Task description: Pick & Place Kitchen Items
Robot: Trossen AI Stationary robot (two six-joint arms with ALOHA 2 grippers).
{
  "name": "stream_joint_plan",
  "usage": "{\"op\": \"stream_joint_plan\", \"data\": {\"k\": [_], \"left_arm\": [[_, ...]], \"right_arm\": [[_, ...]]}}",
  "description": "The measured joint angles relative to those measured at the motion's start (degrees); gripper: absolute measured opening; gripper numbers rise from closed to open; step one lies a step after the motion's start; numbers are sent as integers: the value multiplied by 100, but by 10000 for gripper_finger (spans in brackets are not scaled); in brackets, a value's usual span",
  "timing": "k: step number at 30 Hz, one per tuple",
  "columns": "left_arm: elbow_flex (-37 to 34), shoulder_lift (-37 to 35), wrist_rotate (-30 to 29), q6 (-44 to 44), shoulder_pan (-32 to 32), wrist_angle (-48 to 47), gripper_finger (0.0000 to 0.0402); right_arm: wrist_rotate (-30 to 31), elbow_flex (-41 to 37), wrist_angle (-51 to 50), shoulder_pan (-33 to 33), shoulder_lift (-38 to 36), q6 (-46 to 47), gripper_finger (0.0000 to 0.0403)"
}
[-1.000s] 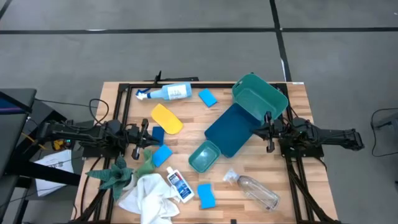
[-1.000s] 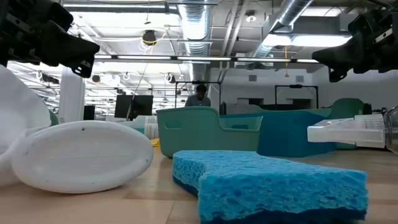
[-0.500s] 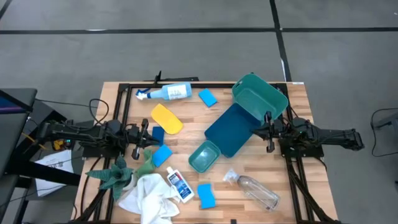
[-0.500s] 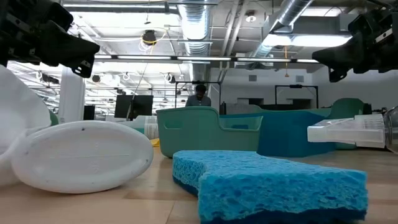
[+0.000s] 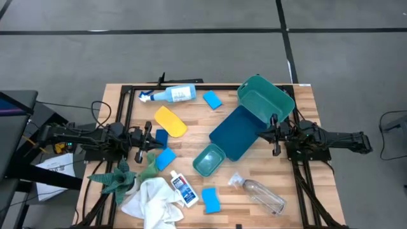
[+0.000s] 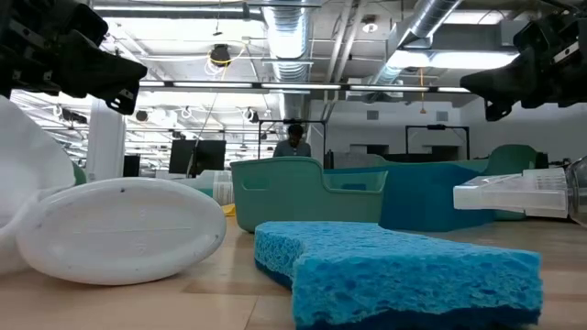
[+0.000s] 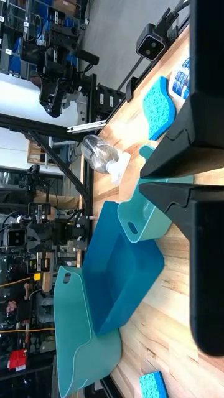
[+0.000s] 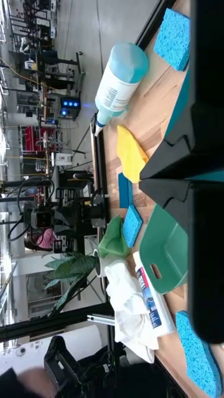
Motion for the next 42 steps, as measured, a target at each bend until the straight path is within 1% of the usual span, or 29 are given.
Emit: {"op": "stream_joint_plan", "data": {"k": [9, 11, 12, 15, 20, 23, 26, 29, 31, 35, 37, 42], "left_arm": [[-1, 0, 1, 5, -1, 9, 17], [-1, 24, -41, 133, 1, 302, 17], [-1, 60, -37, 129, 1, 557, 17], [-1, 144, 10, -256, 1, 1492, 17], [1, 361, -440, -1194, 1, 3611, 17], [1, 484, -584, -1614, 1, 4638, 17], [1, 571, -585, -1696, 1, 5599, 17], [1, 590, -585, -1894, 1, 6321, 17], [1, 588, -585, -1862, 1, 6542, 17], [1, 591, -613, -1281, 1, 6626, 17], [38, 623, -695, -1166, 1, 6648, 17], [578, 898, -705, -947, 1, 6733, 17]], "right_arm": [[0, -1, -2, 0, 0, 0, 0], [-2, -1, -1, 0, 1, 0, 0], [-1, 1, 0, -1, -1, 0, 0], [-2, -1, 0, -1, 1, 0, 0], [-1, 0, 0, -1, 1, 0, 0], [0, 0, 0, -1, -1, 0, 0], [0, 0, 0, -1, 0, 0, 0], [0, 0, 0, -1, 0, 0, 0], [0, -1, -1, -1, 0, 0, 0], [0, -1, -1, 0, -1, 0, 0], [0, -1, 0, 1, -1, 0, 0], [31, 0, 121, -41, 1, -130, 0]]}}
